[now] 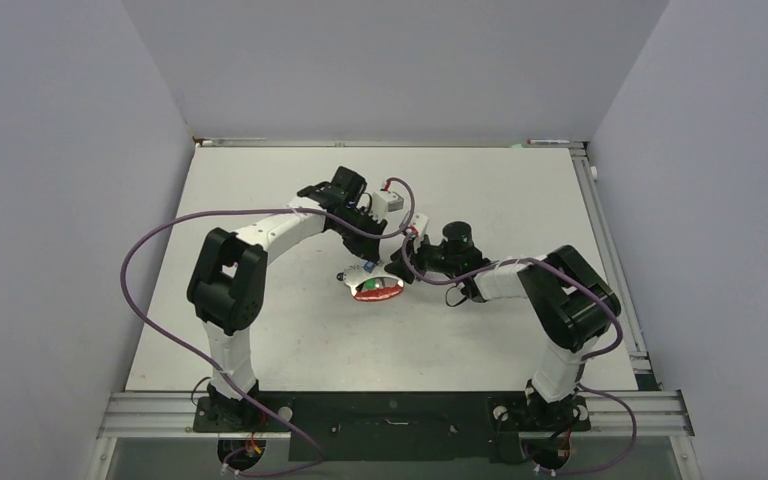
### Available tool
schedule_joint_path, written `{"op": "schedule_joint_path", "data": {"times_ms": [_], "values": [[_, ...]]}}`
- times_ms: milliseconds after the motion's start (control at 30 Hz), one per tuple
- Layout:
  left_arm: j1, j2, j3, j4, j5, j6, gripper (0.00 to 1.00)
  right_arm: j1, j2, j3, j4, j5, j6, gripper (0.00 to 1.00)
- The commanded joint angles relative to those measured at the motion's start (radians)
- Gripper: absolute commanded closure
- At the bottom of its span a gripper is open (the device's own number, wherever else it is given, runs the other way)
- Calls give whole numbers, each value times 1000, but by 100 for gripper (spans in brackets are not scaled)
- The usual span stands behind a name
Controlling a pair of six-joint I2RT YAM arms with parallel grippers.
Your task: Remove the keys from the keyring
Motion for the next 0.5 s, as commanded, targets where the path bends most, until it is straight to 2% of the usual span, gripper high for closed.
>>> {"op": "schedule_joint_path", "data": {"times_ms": [0,267,467], "values": [[20,-12,-3,4,38,-19,100,33,39,-9,209,106,-25,64],[39,-12,-17,8,57,-36,100,41,85,-83,445,106,30,64],[45,-16,-23,12,60,-35,100,51,110,-92,519,108,33,64]]}}
